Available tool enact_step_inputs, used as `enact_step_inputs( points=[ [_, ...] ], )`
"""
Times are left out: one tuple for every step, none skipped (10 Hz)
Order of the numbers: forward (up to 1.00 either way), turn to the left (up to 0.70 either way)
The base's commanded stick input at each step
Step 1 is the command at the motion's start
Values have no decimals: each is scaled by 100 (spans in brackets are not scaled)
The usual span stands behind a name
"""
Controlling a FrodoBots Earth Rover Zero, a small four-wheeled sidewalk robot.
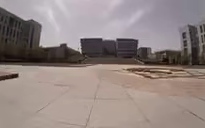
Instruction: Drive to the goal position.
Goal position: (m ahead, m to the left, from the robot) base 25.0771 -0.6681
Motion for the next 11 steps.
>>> enact_step_inputs(
  points=[
    [100,0],
    [100,0],
    [100,0],
    [100,0],
    [100,0],
    [100,0],
    [100,0],
    [100,0],
    [100,0],
    [100,0],
    [100,0]
  ],
)
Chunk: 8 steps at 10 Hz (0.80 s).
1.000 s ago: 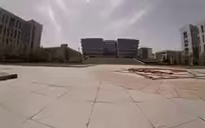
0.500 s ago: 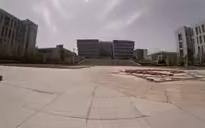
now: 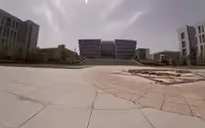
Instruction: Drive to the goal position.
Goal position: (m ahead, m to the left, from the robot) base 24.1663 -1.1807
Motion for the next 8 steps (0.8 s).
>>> enact_step_inputs(
  points=[
    [100,0],
    [100,0],
    [100,0],
    [100,0],
    [100,0],
    [100,0],
    [100,0],
    [100,0]
  ],
)
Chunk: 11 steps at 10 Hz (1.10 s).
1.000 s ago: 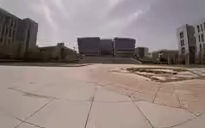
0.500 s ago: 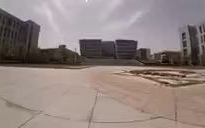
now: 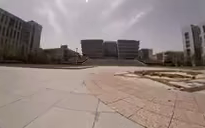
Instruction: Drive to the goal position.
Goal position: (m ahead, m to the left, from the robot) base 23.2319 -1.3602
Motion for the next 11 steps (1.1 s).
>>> enact_step_inputs(
  points=[
    [100,-4],
    [100,-24],
    [100,-31],
    [100,-21],
    [100,-5],
    [100,0],
    [100,0],
    [100,0],
    [100,0],
    [100,0],
    [100,0]
  ],
)
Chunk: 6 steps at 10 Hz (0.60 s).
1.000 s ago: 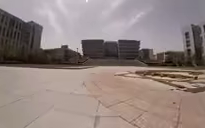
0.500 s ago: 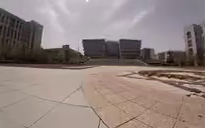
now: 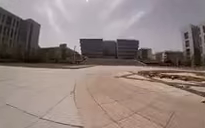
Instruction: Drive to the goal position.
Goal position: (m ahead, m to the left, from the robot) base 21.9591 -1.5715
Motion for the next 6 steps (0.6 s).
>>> enact_step_inputs(
  points=[
    [100,0],
    [100,0],
    [100,0],
    [100,0],
    [100,0],
    [100,0]
  ],
)
